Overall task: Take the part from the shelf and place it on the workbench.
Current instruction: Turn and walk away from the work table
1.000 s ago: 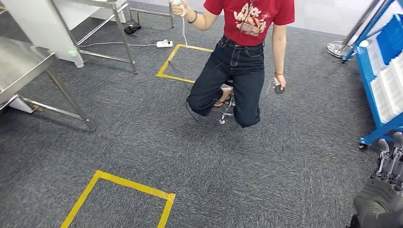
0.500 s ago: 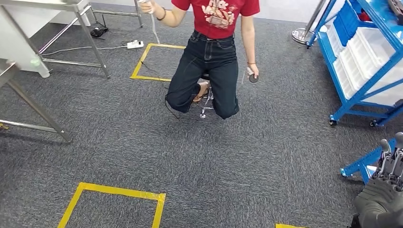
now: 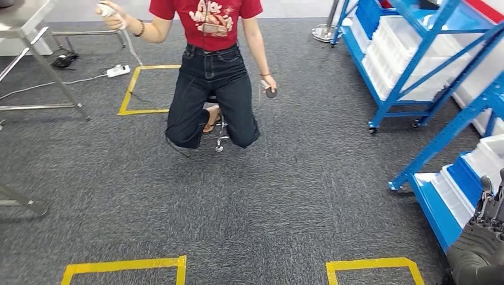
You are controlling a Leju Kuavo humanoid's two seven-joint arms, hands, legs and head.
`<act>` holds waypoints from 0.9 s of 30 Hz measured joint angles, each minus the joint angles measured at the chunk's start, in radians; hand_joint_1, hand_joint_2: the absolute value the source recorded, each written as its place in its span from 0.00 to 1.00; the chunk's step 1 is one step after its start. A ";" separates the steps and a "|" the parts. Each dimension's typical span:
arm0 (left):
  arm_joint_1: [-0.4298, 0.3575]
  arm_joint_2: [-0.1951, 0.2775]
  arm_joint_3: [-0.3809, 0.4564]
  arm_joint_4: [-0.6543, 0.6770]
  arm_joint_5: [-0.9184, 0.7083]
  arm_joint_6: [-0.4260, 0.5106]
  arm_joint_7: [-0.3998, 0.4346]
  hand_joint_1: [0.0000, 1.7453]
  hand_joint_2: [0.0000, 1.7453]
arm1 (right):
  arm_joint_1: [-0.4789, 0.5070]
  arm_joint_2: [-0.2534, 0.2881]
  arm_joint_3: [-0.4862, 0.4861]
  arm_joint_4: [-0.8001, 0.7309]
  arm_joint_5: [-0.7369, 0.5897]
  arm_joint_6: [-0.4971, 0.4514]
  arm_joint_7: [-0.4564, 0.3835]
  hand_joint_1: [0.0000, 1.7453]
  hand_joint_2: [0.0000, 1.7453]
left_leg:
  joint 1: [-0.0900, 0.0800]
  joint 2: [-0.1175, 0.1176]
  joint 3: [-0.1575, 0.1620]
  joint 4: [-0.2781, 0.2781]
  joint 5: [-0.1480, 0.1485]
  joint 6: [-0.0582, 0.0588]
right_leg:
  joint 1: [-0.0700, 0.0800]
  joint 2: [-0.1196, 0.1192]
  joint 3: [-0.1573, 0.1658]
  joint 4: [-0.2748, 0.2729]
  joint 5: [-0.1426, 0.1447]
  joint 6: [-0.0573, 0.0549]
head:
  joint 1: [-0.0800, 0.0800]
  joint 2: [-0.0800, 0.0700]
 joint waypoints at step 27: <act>-0.002 -0.002 0.005 0.001 0.010 0.004 0.000 0.00 0.00 | -0.003 0.035 -0.043 -0.023 -0.001 0.066 0.003 0.00 0.00 | -0.008 0.054 -0.096 0.216 -0.105 0.000 | -0.002 -0.039 -0.004 0.001 0.001 -0.011 | -0.002 0.000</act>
